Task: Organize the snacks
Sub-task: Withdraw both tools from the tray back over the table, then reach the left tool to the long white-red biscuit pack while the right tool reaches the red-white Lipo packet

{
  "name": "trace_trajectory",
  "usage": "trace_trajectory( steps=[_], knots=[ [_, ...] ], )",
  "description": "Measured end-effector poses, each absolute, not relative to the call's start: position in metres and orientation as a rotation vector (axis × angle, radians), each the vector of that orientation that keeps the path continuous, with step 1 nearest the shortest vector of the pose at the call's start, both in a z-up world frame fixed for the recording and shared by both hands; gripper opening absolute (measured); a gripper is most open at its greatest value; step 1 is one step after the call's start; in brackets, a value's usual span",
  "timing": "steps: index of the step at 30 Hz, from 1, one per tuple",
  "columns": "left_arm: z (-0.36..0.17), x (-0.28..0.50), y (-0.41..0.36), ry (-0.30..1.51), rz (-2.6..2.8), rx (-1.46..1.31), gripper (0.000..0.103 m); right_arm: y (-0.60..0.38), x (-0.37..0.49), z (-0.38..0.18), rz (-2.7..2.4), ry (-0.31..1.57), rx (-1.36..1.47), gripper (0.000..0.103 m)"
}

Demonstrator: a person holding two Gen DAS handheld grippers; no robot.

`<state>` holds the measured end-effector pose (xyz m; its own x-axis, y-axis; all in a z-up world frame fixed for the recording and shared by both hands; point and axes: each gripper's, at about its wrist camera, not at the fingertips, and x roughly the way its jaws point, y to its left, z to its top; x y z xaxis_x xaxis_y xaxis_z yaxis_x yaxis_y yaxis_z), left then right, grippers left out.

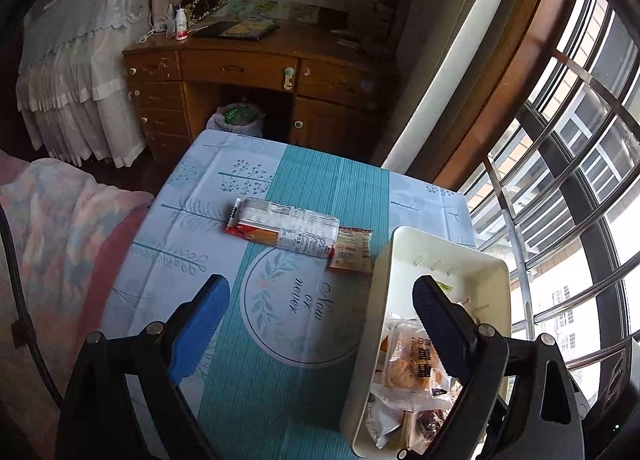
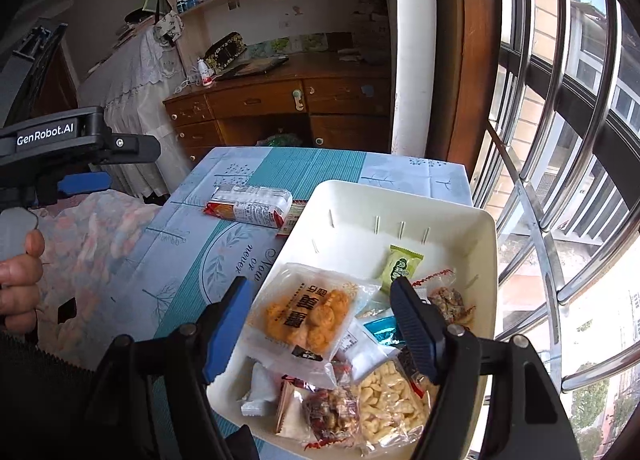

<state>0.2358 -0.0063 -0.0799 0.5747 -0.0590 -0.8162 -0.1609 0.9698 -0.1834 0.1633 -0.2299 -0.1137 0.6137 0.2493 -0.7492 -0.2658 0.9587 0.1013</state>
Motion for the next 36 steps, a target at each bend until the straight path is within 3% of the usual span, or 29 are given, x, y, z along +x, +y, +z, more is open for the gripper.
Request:
trace_trajectory(
  steps=[27, 36],
  knots=[
    [-0.091, 0.311, 0.099, 1.008, -0.283, 0.071, 0.092, -0.118, 0.227, -0.133, 0.094, 0.985, 0.265, 0.072],
    [-0.102, 0.33, 0.109, 0.981, -0.428, 0.197, 0.092, -0.097, 0.25, -0.116, -0.031, 1.024, 0.413, 0.072]
  ],
)
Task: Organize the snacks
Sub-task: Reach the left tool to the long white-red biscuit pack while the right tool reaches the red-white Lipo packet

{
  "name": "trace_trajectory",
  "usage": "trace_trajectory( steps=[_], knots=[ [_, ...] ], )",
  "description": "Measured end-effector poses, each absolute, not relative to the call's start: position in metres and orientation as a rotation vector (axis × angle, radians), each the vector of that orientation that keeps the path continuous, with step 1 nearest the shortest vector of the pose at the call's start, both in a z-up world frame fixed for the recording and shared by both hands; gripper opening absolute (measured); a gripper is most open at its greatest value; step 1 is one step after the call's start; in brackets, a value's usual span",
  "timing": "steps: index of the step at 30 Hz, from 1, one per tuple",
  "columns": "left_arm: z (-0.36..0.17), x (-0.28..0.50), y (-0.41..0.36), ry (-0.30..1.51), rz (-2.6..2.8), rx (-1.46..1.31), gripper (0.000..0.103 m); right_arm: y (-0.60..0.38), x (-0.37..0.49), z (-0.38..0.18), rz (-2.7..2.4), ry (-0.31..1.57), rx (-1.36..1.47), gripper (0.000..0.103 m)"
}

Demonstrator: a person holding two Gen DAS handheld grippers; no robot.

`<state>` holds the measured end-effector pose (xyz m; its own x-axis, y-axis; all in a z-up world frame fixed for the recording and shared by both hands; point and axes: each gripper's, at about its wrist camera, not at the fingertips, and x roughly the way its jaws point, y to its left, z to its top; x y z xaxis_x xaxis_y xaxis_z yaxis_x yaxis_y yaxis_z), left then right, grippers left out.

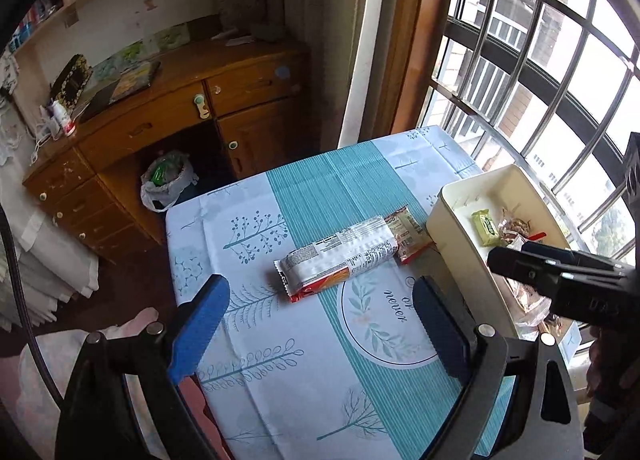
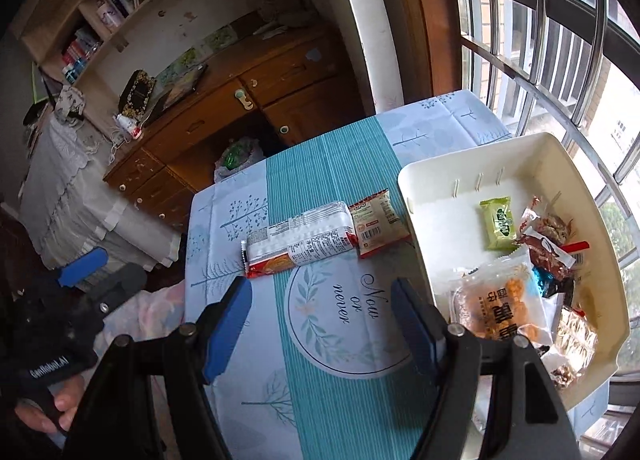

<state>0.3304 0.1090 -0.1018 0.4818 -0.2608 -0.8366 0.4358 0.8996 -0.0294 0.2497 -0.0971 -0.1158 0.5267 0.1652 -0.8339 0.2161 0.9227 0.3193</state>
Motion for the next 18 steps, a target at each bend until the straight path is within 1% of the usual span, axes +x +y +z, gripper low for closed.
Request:
trace_trajectory(
  steps=[7, 18],
  knots=[
    [-0.111, 0.341, 0.109, 0.94, -0.498, 0.305, 0.092, -0.096, 0.272, -0.101, -0.138, 1.075, 0.5, 0.072],
    [-0.148, 0.351, 0.096, 0.831, -0.591, 0.435, 0.092, -0.13, 0.318, -0.117, -0.28, 1.191, 0.738, 0.072]
  ],
)
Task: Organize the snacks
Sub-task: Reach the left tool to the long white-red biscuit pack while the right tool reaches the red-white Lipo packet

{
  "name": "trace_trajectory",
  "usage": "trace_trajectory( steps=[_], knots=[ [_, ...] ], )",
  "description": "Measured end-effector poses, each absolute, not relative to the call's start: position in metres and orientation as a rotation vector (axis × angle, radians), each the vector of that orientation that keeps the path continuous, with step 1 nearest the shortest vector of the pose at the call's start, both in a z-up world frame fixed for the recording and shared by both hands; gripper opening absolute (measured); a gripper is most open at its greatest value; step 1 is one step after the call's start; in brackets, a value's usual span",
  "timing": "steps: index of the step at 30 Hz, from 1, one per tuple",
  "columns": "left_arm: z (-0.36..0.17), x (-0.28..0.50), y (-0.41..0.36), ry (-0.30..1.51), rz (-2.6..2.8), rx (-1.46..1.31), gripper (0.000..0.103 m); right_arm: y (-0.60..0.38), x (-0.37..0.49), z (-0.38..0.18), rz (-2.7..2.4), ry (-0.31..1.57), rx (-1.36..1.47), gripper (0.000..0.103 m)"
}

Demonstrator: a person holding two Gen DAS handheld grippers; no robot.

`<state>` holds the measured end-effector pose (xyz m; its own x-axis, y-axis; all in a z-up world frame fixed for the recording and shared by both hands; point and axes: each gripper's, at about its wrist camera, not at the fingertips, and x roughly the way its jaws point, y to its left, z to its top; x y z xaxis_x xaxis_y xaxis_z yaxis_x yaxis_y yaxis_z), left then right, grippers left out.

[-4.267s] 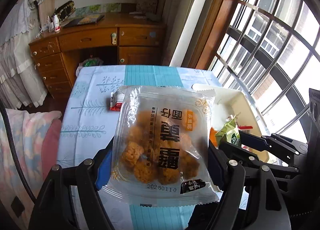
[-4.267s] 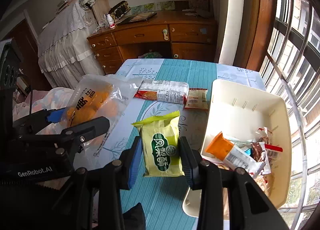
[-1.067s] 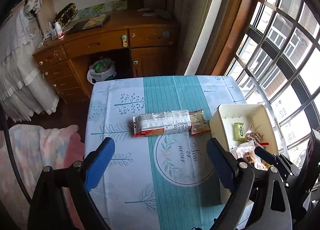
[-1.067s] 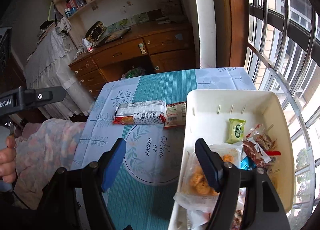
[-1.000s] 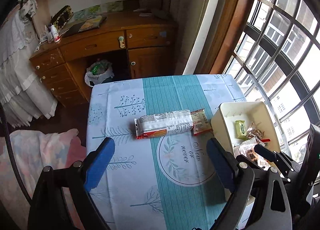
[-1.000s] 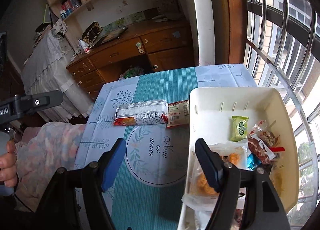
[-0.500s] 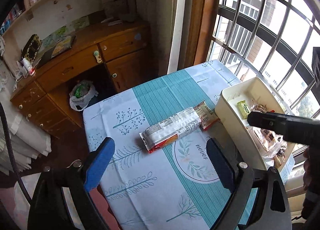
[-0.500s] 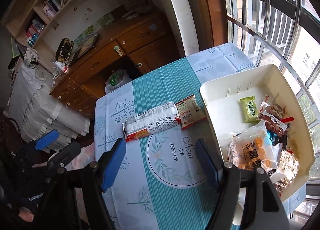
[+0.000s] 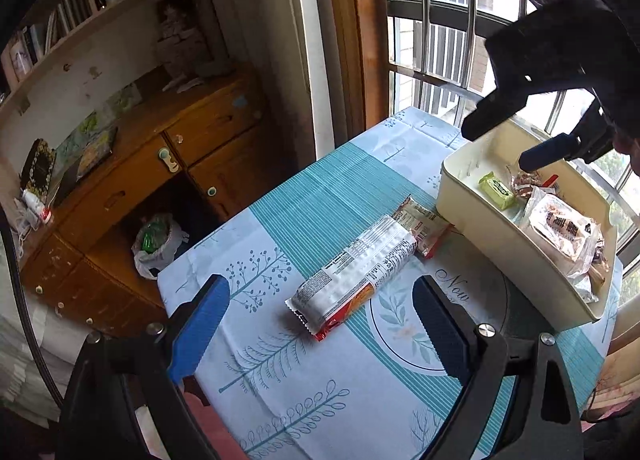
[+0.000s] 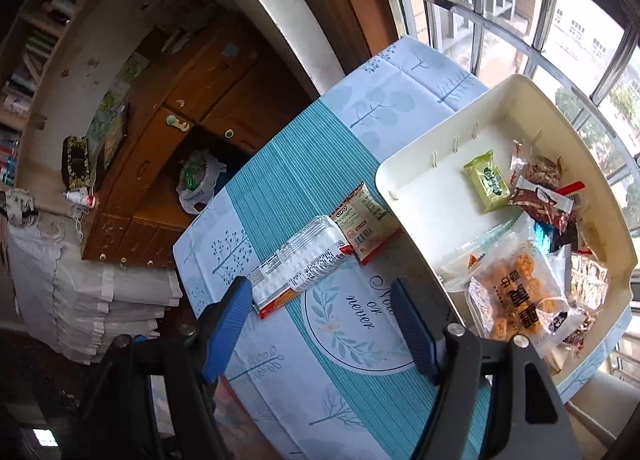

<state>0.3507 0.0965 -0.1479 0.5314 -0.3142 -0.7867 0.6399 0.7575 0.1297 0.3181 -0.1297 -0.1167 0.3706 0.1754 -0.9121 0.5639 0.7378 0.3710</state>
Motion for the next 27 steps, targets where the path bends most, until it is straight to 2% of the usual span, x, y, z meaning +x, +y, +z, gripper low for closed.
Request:
trace_trajectory(
  steps=[6, 19, 23, 27],
  knots=[
    [-0.179, 0.36, 0.084, 0.806, -0.65, 0.489, 0.092, -0.141, 0.339, -0.142, -0.339, 1.25, 0.913, 0.072],
    [-0.255, 0.392, 0.056, 0.822, -0.76, 0.58, 0.092, -0.146, 0.373, -0.204, -0.529, 1.339, 1.055, 0.072],
    [-0.27, 0.401, 0.051, 0.839, -0.802, 0.584, 0.092, -0.147, 0.38, -0.218, -0.605, 1.346, 1.062, 0.082],
    [-0.283, 0.406, 0.046, 0.856, -0.836, 0.604, 0.092, -0.147, 0.39, -0.229, -0.661, 1.342, 1.042, 0.083]
  ],
)
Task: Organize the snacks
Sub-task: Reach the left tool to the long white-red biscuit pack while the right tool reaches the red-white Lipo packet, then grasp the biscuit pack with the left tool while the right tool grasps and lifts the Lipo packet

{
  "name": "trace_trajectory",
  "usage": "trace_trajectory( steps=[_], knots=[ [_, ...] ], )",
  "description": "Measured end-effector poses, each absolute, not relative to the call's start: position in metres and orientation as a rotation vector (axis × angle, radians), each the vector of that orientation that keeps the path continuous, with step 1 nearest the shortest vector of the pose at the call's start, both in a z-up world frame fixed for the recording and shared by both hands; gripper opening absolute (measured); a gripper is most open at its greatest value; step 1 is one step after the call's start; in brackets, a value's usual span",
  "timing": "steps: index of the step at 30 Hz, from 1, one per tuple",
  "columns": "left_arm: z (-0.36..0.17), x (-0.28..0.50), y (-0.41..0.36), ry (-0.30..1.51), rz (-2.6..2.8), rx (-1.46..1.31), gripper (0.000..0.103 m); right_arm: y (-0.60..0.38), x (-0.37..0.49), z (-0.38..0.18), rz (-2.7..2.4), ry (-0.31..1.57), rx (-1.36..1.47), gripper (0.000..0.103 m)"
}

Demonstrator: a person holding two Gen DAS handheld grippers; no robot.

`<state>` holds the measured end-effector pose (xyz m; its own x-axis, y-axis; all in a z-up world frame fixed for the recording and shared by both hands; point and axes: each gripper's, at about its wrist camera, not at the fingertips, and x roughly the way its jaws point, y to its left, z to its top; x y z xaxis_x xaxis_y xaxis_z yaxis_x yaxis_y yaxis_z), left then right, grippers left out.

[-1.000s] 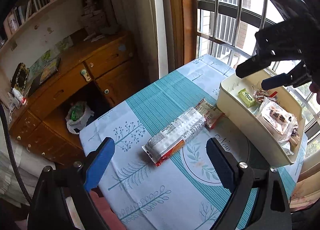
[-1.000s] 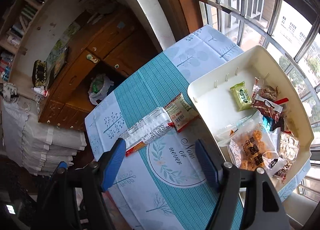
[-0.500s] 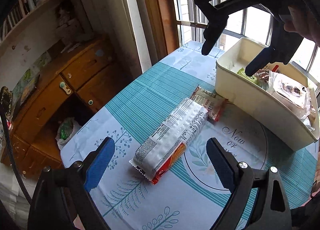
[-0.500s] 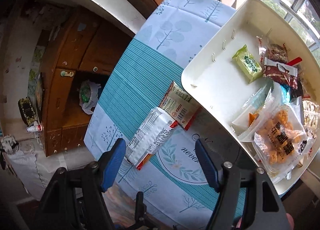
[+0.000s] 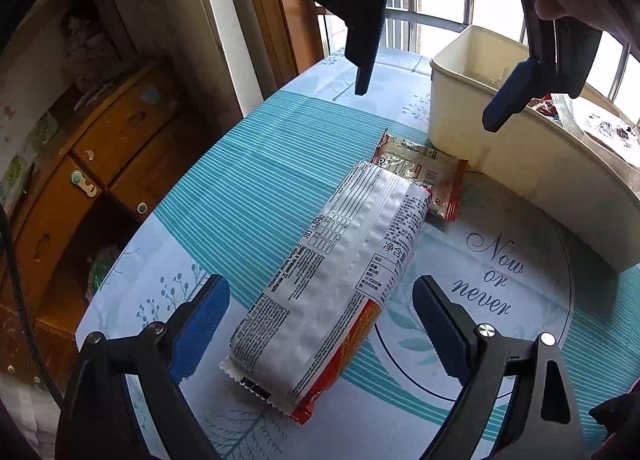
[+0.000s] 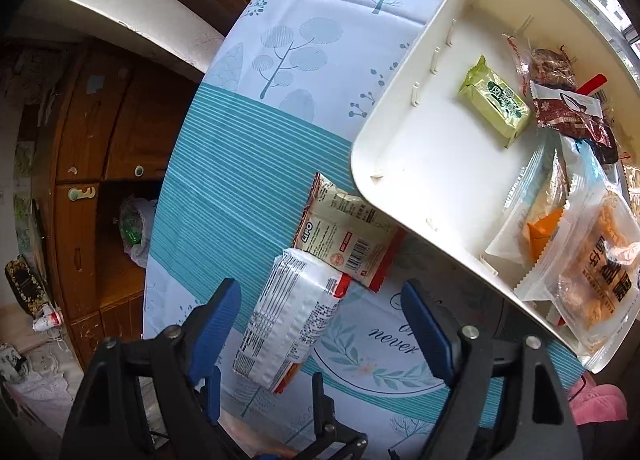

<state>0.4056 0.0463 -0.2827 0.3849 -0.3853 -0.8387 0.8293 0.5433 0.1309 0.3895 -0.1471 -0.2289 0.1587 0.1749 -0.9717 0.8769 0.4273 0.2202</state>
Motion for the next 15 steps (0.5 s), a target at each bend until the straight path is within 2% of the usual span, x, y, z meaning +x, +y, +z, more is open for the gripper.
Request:
trace_trajectory(
  steps=[11, 15],
  knots=[
    [-0.313, 0.41, 0.041, 0.86, -0.864, 0.692, 0.092, -0.144, 0.402, -0.267, -0.813, 1.388, 1.019, 0.083],
    [-0.318, 0.41, 0.043, 0.829, -0.859, 0.713, 0.083, -0.148, 0.404, -0.277, -0.833, 1.406, 1.016, 0.083]
  ],
)
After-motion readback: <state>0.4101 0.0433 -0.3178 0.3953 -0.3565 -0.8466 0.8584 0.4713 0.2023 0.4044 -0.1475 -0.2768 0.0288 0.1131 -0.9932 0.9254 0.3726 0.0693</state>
